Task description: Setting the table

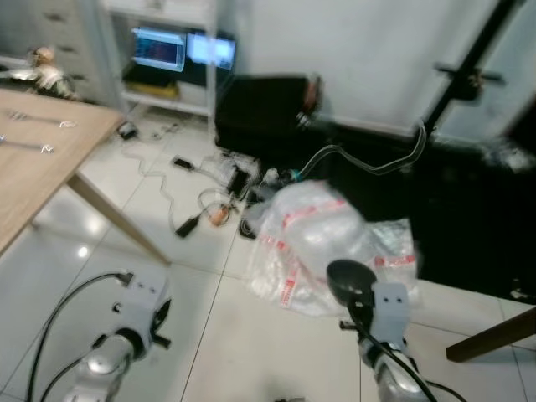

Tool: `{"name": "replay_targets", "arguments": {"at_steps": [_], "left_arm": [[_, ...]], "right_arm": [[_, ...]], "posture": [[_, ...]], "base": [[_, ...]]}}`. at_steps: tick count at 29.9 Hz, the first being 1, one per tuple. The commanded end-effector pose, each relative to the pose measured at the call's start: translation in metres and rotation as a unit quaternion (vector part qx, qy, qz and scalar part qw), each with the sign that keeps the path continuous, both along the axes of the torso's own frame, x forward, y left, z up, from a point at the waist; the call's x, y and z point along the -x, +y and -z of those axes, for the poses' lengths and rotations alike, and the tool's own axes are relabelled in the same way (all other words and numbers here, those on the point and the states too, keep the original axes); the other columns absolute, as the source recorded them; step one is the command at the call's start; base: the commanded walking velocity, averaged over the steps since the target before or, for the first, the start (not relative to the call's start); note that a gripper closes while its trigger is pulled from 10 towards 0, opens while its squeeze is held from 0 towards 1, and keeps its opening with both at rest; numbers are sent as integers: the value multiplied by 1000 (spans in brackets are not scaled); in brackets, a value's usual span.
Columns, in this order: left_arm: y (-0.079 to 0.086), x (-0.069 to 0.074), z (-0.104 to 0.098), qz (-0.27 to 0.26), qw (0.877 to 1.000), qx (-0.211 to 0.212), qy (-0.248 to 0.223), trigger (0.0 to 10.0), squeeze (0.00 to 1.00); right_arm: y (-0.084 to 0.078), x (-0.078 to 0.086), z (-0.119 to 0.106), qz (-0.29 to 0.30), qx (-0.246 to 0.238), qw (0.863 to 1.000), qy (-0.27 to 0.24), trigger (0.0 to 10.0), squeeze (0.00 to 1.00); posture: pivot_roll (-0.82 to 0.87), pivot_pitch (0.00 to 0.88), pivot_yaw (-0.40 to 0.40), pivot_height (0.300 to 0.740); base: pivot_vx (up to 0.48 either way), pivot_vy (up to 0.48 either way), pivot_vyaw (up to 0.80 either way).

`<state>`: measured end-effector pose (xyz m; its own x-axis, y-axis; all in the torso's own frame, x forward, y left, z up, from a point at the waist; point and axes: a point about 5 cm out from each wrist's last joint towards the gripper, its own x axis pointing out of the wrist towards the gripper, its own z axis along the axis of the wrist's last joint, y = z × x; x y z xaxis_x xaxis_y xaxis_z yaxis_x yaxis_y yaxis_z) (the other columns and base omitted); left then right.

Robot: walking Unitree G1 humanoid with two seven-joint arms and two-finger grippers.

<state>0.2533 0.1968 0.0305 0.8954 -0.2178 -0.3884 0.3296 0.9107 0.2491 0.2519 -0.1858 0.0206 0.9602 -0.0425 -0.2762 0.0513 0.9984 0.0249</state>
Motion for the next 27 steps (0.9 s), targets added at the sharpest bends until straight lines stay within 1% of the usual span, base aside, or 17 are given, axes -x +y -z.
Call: {"name": "replay_targets", "arguments": {"at_steps": [1, 2, 5, 7, 8, 10, 13, 17, 27], "left_arm": [[5, 7, 9, -3, 1000, -1, 23, 10000, 0], [5, 7, 9, -3, 1000, 11, 28, 10000, 0], [5, 1, 2, -7, 1000, 27, 13, 10000, 0], [5, -1, 0, -8, 999, 40, 10, 10000, 0], [5, -1, 0, -8, 999, 40, 10, 10000, 0], [6, -6, -3, -16, 999, 47, 6, 10000, 0], [8, -11, -6, -36, 998, 44, -9, 10000, 0], [10, -11, -7, -53, 997, 59, -13, 10000, 0], [6, -10, -6, -47, 996, 71, -12, 10000, 0]], "right_arm": [[1, 4, 7, 3, -1, 1000, 9, 10000, 0], [1, 3, 6, 2, 0, 1000, 7, 10000, 0], [5, -3, 3, 4, 3, 1000, -6, 10000, 0], [6, -5, 2, 6, 3, 1000, -12, 10000, 0], [6, -5, 2, 6, 3, 1000, -12, 10000, 0], [9, -8, -1, 5, 2, 1000, -19, 10000, 0], [11, -8, -1, 1, 3, 1000, -23, 10000, 0], [9, -8, -2, -1, 7, 1000, -27, 10000, 0], [5, -8, -3, 4, 11, 999, -32, 10000, 0]], "posture": [[5, 56, 51, 740], [10, 49, 62, 740], [11, 43, 83, 740], [11, 43, 83, 740], [11, 43, 83, 740], [9, 42, 90, 740], [8, 46, 82, 740], [6, 52, 75, 740], [-2, 56, 70, 740]], "base": [[0, 0, -800], [0, 0, -800], [0, 0, -800], [0, 0, -800], [0, 0, -800], [0, 0, -800], [0, 0, -800], [0, 0, -800], [0, 0, -800]]}}
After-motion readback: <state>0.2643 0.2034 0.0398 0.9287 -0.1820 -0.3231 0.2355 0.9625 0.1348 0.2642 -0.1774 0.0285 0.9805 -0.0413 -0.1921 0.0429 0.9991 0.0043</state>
